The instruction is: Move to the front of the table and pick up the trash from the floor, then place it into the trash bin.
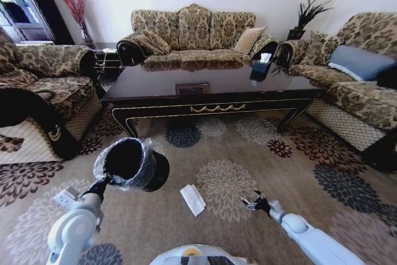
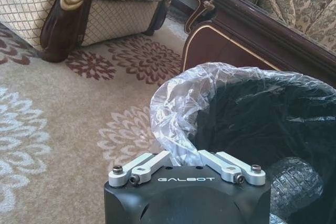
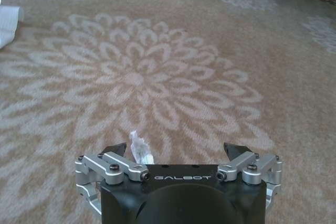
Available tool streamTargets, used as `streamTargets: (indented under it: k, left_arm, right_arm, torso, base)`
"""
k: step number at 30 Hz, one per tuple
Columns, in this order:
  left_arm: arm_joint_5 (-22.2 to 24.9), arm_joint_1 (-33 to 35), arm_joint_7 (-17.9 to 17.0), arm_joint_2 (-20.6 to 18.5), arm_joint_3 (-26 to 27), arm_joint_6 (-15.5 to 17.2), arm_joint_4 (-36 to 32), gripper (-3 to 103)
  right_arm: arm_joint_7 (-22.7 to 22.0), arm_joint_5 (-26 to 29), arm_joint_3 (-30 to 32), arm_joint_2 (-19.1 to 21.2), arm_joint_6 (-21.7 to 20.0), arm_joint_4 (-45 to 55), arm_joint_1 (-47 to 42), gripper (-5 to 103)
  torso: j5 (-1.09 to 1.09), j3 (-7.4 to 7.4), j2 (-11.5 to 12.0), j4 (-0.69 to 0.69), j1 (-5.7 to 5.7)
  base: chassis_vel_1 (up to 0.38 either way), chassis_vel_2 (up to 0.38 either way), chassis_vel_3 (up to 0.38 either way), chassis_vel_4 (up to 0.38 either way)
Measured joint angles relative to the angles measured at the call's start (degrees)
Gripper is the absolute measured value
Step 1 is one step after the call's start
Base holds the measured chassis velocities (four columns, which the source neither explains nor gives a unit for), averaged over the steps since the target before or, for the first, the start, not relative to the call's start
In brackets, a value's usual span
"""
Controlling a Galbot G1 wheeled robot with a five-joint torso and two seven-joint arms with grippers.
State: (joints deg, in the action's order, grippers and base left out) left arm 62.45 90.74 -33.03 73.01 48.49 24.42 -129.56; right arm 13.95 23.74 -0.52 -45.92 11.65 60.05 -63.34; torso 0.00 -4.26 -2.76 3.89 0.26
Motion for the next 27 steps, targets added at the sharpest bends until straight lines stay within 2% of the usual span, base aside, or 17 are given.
streamTargets:
  k: [4, 9, 11, 12, 14, 15, 18, 20, 24, 26, 27]
  left_arm:
    - [-0.13, 0.44, 0.00, -0.17, 0.29, -0.05, -0.47, 3]
    - [-0.15, 0.85, 0.01, -0.45, 0.59, -0.07, -0.97, 3]
    - [-0.20, 1.14, 0.01, -0.48, 0.71, -0.11, -1.16, 3]
    - [-0.25, 1.25, 0.00, -0.46, 0.73, -0.12, -1.23, 3]
    - [-0.34, 1.54, 0.00, -0.40, 0.82, -0.15, -1.46, 3]
    - [-0.34, 1.54, 0.00, -0.40, 0.82, -0.15, -1.46, 3]
    - [-0.39, 1.84, 0.00, -0.39, 1.05, -0.21, -1.84, 3]
    - [-0.39, 1.87, 0.00, -0.37, 1.08, -0.23, -1.92, 3]
    - [-0.70, 1.94, -0.02, -0.08, 0.87, -0.26, -2.13, 3]
    - [-0.79, 1.92, -0.02, 0.01, 0.75, -0.26, -2.16, 3]
    - [-0.89, 1.90, -0.02, 0.09, 0.65, -0.26, -2.17, 3]
  right_arm:
    - [-0.39, -1.64, -1.19, -0.16, 1.10, -0.99, -0.49, 101]
    - [-1.06, -3.08, -2.16, -0.66, 1.89, -1.71, -0.70, 91]
    - [-1.36, -2.80, -2.37, -1.38, 1.91, -2.03, -0.21, 82]
    - [-1.38, -2.79, -2.44, -1.53, 1.90, -2.09, -0.08, 82]
    - [-1.39, -2.90, -2.65, -1.84, 1.83, -2.18, 0.08, 71]
    - [-1.39, -2.90, -2.65, -1.84, 1.83, -2.18, 0.08, 71]
    - [-1.37, -3.76, -2.49, -2.02, 1.78, -2.24, -0.12, 55]
    - [-1.33, -4.18, -2.30, -2.04, 1.78, -2.27, -0.24, 55]
    - [-1.14, -6.16, -0.99, -2.00, 1.97, -2.45, -0.99, 33]
    - [-1.11, -6.52, -0.69, -1.96, 2.09, -2.52, -1.12, 33]
    - [-1.08, -6.82, -0.42, -1.91, 2.18, -2.58, -1.23, 28]
  torso:
    - [0.00, 0.00, 0.00, 0.00, 0.00]
    - [0.00, 0.00, 0.00, 0.02, 0.00]
    - [0.00, 0.00, 0.00, 0.00, 0.00]
    - [0.00, 0.00, 0.00, -0.01, 0.00]
    - [0.00, 0.00, 0.00, -0.01, 0.00]
    - [0.00, 0.00, 0.00, -0.01, 0.00]
    - [0.00, 0.00, 0.00, 0.00, 0.00]
    - [0.01, 0.00, 0.00, 0.00, 0.00]
    - [0.00, 0.00, -0.02, 0.00, 0.00]
    - [0.00, 0.00, -0.02, 0.01, 0.00]
    - [0.00, 0.00, -0.02, 0.01, 0.00]
  base:
    - [0.000, 0.000, 0.000, 0.000]
    - [0.000, 0.000, 0.000, 0.000]
    - [0.000, 0.000, 0.000, 0.000]
    - [0.000, 0.000, 0.000, 0.000]
    - [0.000, 0.000, 0.000, 0.000]
    - [0.000, 0.000, 0.000, 0.000]
    - [0.000, 0.000, 0.000, 0.000]
    - [0.000, 0.000, 0.000, 0.000]
    - [0.000, 0.000, 0.000, 0.000]
    - [0.000, 0.000, 0.000, 0.000]
    - [0.000, 0.000, 0.000, 0.000]
